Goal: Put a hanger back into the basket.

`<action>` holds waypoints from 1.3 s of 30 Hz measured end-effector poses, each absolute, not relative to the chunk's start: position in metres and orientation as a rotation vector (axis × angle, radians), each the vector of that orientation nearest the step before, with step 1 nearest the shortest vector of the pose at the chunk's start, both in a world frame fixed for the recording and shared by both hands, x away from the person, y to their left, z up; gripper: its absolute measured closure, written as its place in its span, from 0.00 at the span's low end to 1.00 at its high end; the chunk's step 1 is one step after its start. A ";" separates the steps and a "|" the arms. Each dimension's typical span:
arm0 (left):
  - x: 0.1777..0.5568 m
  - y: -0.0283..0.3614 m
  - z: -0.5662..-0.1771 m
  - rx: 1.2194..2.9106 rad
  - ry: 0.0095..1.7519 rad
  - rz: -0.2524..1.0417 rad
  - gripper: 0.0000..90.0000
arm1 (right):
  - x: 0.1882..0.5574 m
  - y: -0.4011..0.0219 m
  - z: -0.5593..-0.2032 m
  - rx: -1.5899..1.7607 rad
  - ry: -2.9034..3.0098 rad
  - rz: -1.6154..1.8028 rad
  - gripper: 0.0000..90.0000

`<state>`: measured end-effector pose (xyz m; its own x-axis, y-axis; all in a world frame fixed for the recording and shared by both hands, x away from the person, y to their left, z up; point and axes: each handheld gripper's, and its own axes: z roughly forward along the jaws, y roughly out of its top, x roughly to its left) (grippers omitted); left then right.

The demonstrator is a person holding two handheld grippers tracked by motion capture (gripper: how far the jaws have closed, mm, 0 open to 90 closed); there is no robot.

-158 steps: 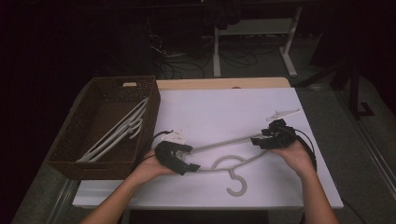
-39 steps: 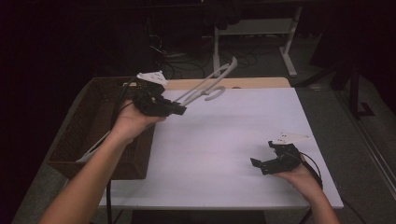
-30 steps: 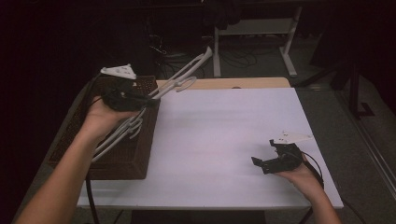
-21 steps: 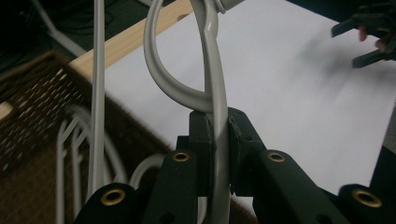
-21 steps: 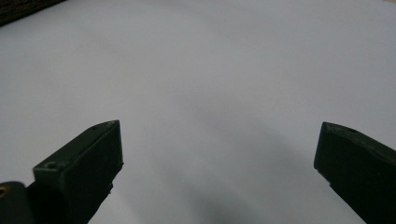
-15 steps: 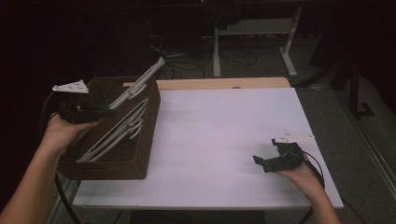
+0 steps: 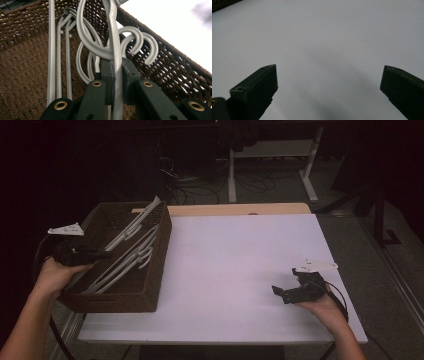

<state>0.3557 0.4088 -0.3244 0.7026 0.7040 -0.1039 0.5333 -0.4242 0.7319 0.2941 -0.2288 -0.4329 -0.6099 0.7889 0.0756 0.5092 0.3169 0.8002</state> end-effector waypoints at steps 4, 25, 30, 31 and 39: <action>0.354 0.409 -0.325 2.136 0.930 0.265 0.91 | 0.294 -0.229 -0.433 1.166 2.259 1.189 0.01; 0.363 0.413 -0.347 2.163 1.051 0.296 0.63 | 0.294 -0.229 -0.431 1.159 2.258 1.192 0.01; 0.360 0.415 -0.339 2.122 1.037 0.314 0.50 | 0.295 -0.229 -0.430 1.156 2.257 1.192 0.01; 0.359 0.415 -0.337 2.113 1.033 0.315 0.48 | 0.295 -0.229 -0.430 1.152 2.258 1.193 0.01; 0.351 0.395 -0.324 2.031 0.946 0.278 0.35 | 0.295 -0.223 -0.422 1.114 2.295 1.192 0.01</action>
<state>0.3506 0.3952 -0.3243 0.6884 0.7111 -0.1426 0.5204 -0.3473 0.7801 0.2946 -0.2228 -0.4217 -0.6427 0.7633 0.0653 0.4926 0.3464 0.7984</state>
